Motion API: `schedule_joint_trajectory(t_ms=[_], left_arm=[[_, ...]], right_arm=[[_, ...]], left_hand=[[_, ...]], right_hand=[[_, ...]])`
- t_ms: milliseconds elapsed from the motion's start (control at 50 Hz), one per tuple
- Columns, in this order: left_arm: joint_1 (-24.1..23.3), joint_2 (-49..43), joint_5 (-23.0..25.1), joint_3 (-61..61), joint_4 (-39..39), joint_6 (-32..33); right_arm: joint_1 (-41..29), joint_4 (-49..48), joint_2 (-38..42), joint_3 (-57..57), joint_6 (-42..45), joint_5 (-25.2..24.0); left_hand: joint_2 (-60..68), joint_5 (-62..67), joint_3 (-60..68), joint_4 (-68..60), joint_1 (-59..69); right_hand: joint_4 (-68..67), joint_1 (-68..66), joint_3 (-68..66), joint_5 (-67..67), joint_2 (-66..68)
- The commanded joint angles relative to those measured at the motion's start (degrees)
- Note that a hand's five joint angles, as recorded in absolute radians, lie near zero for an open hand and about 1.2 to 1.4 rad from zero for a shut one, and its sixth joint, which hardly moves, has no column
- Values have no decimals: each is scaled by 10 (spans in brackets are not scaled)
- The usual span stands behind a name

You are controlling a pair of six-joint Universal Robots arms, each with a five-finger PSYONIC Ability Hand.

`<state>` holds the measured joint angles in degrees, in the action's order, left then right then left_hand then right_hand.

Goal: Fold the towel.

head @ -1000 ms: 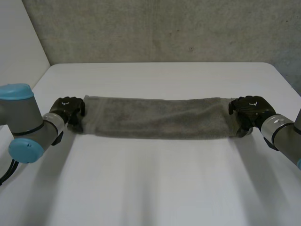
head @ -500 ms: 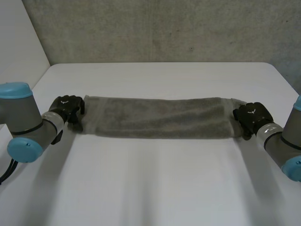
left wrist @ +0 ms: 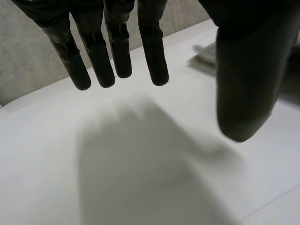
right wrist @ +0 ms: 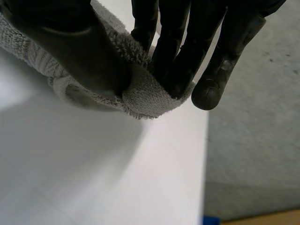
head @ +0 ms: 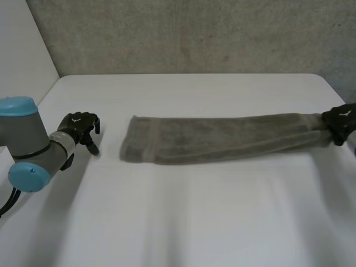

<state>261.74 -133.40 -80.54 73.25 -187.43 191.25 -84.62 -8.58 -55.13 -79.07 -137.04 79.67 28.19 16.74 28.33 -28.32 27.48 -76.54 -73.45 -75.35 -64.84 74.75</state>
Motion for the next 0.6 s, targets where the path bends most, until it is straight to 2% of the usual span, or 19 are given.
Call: schedule_joint_trajectory(t_ms=[20,100,140,160,180,200,240,260,300,320,340,360,400,420,460,540,560,580,600], left_arm=[[0,8,0,7,0,0],[-1,9,0,7,0,0],[-1,9,0,7,0,0],[-2,9,0,7,0,0],[-2,9,0,7,0,0],[-2,9,0,7,0,0],[-4,9,0,7,0,0],[-4,9,0,7,0,0],[-4,9,0,7,0,0],[-4,10,-1,7,0,0],[-4,10,-1,7,0,-1],[-4,10,-1,7,0,-1],[-5,18,-1,8,1,-8],[-5,18,-1,8,1,-8],[-6,23,-1,8,2,-14],[-12,47,0,8,6,-43],[-14,58,2,8,7,-52],[-14,58,2,8,7,-52],[-16,67,3,8,7,-59]], right_arm=[[10,59,5,94,89,21],[-26,69,3,133,84,42],[-102,69,4,174,78,60],[-102,69,4,174,78,60],[-146,68,5,196,77,71],[-146,68,5,197,77,71],[-231,67,15,239,74,92],[-231,67,15,240,74,92],[-323,63,38,274,72,99],[-324,63,38,274,72,99],[-367,62,53,287,74,97],[-368,62,53,287,74,97],[-443,63,104,317,77,95],[-443,63,105,317,77,95],[-494,69,163,346,82,95],[-519,74,201,368,83,96],[-523,78,212,377,83,97],[-523,78,212,377,83,97],[-524,78,215,386,78,101]], left_hand=[[-32,-17,-33,33,-25],[-32,-17,-33,33,-25],[-32,-17,-33,33,-25],[-33,-19,-35,35,-26],[-33,-19,-35,35,-26],[-33,-19,-35,35,-26],[-33,-19,-35,35,-26],[-33,-19,-35,35,-26],[-35,-21,-37,36,-28],[-35,-21,-37,36,-28],[-37,-22,-38,38,-30],[-37,-22,-38,38,-30],[-45,-31,-47,46,-38],[-45,-31,-47,47,-38],[-47,-32,-48,48,-40],[-50,-36,-52,52,-43],[-50,-36,-52,52,-43],[-50,-36,-52,52,-43],[-50,-36,-52,52,-43]], right_hand=[[-35,-66,-47,-52,53],[-35,-66,-47,-52,53],[-35,-66,-47,-52,53],[-35,-66,-47,-52,53],[-35,-66,-47,-52,53],[-35,-66,-47,-52,53],[-35,-66,-47,-52,53],[-35,-66,-47,-52,53],[-35,-66,-47,-52,53],[-35,-66,-47,-52,53],[-35,-66,-47,-52,53],[-35,-66,-47,-52,53],[-35,-66,-47,-52,53],[-35,-66,-47,-52,53],[-35,-66,-47,-52,53],[-2,-33,-14,-19,19],[240,209,228,223,-222],[242,211,230,225,-224],[467,436,455,450,-449]])
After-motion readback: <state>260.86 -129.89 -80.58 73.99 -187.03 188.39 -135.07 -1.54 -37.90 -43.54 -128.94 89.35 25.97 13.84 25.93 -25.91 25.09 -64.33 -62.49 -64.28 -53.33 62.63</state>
